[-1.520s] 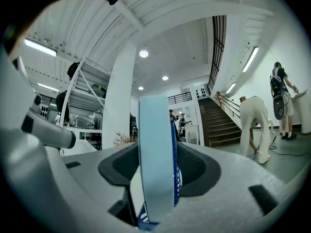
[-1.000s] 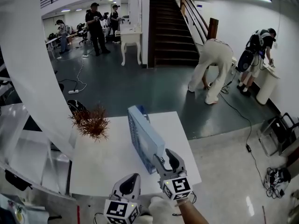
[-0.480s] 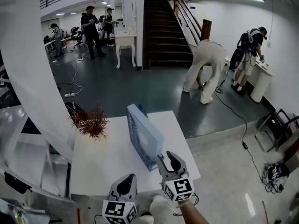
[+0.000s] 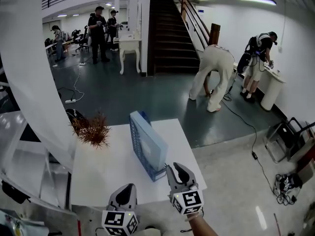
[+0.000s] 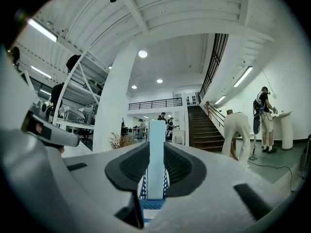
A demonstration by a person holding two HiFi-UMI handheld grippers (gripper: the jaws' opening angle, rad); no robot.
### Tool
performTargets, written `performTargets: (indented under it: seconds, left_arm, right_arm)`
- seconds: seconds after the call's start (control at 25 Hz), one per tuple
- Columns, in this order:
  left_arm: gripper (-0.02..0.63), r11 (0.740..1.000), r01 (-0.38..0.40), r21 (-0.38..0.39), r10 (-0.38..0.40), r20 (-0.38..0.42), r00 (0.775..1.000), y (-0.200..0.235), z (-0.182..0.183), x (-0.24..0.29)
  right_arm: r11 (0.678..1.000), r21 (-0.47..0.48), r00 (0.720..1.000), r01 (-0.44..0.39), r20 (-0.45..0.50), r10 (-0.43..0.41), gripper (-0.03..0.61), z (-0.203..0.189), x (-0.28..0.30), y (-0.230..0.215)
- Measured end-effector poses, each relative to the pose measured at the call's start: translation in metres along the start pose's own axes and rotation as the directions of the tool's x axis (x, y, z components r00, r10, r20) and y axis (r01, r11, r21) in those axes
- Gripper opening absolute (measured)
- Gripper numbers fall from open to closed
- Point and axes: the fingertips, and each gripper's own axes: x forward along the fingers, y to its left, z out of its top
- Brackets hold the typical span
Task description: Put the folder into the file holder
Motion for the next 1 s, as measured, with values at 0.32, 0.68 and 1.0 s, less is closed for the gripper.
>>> performTargets:
  seconds: [0.32,0.68,1.0]
  left_arm:
    - [0.008,1.0,-0.002,0.021,0.001,0.027,1.0,-0.015,-0.002,0.006]
    - [0.008,0.999,-0.025,0.034,0.024,0.046,0.999,-0.035,0.003,-0.003]
    - [0.008,0.997,-0.06,0.041,0.058,0.059,0.997,-0.057,0.022,-0.019]
  right_arm:
    - [0.999,-0.003,0.999,-0.033,-0.003,0.033,0.054,0.006,-0.016,-0.007]
    - [0.999,-0.002,0.999,-0.054,-0.001,0.054,0.012,0.016,-0.043,-0.015]
    - [0.998,-0.011,0.997,-0.068,0.02,0.068,0.003,0.03,-0.071,-0.022]
